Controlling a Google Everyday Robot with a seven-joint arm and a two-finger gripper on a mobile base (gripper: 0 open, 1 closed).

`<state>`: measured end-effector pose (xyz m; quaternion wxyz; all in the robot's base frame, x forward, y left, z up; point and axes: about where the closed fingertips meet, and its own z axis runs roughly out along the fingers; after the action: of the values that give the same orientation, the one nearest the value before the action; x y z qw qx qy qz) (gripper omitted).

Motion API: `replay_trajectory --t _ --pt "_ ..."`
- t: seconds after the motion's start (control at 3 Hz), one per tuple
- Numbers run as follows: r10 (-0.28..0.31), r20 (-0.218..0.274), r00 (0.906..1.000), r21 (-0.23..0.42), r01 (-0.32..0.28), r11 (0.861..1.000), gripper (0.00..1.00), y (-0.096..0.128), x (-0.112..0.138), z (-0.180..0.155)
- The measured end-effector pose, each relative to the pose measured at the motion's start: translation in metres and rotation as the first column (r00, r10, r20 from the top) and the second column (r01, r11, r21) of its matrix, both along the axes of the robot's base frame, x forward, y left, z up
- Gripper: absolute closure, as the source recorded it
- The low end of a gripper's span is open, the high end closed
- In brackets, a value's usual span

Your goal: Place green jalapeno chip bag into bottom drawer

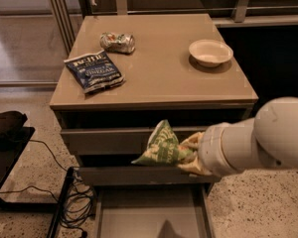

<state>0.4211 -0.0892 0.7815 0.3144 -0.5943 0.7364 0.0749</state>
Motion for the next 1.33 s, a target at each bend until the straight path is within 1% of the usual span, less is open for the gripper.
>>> replay_trajectory --t 0.33,0.67,1.0,1.33 --pt "-0.02 -0.011 0.9997 0.076 0.021 0.997 1.0 0.003 -0.039 -0.062" --pt "-0.024 0.027 0.9993 0.135 0.02 0.991 1.0 -0.001 -0.042 -0.109" --pt "-0.042 0.027 0.9988 0.213 0.035 0.976 1.0 -0.01 -0.021 -0.149" --pt "-0.082 -0.019 0.9965 0.291 0.084 0.953 1.0 -0.028 0.001 -0.183"
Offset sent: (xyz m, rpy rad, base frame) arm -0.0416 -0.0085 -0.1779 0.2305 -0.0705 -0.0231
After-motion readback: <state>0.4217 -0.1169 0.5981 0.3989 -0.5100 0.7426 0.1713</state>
